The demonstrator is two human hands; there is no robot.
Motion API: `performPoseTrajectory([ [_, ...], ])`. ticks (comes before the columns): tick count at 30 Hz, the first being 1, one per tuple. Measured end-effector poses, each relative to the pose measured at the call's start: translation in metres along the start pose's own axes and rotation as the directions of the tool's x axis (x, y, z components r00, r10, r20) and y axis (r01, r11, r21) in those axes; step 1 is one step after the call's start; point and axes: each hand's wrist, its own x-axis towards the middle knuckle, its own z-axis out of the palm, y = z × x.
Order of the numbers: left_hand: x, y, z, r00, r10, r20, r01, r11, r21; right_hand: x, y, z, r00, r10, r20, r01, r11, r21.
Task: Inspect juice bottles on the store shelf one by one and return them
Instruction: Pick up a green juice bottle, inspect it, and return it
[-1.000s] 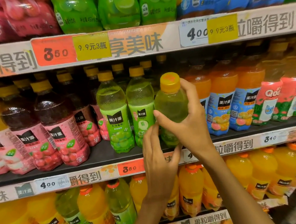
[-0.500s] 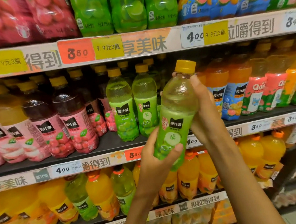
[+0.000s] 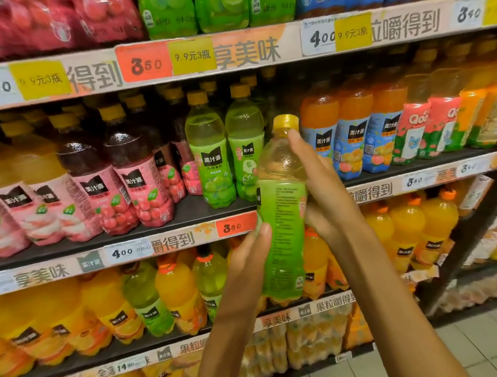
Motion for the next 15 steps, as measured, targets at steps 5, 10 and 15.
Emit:
performPoseTrajectory([
  [5, -0.015, 0.003, 0.005, 0.995, -0.096, 0.030, 0.099, 0.985, -0.142, -0.011, 0.000, -0.002, 0.999, 0.048, 0.009, -0.048, 0.998, 0.037],
  [10, -0.024, 0.007, 0.018, 0.959, -0.139, 0.249, 0.230, 0.892, -0.388, -0.013, -0.001, -0.010, 0.982, 0.108, 0.155, -0.148, 0.950, 0.275],
  [15, -0.014, 0.003, 0.031, 0.947, -0.155, 0.280, 0.262, 0.878, -0.401, 0.002, -0.010, -0.019, 0.981, 0.140, 0.132, -0.164, 0.967, 0.197],
])
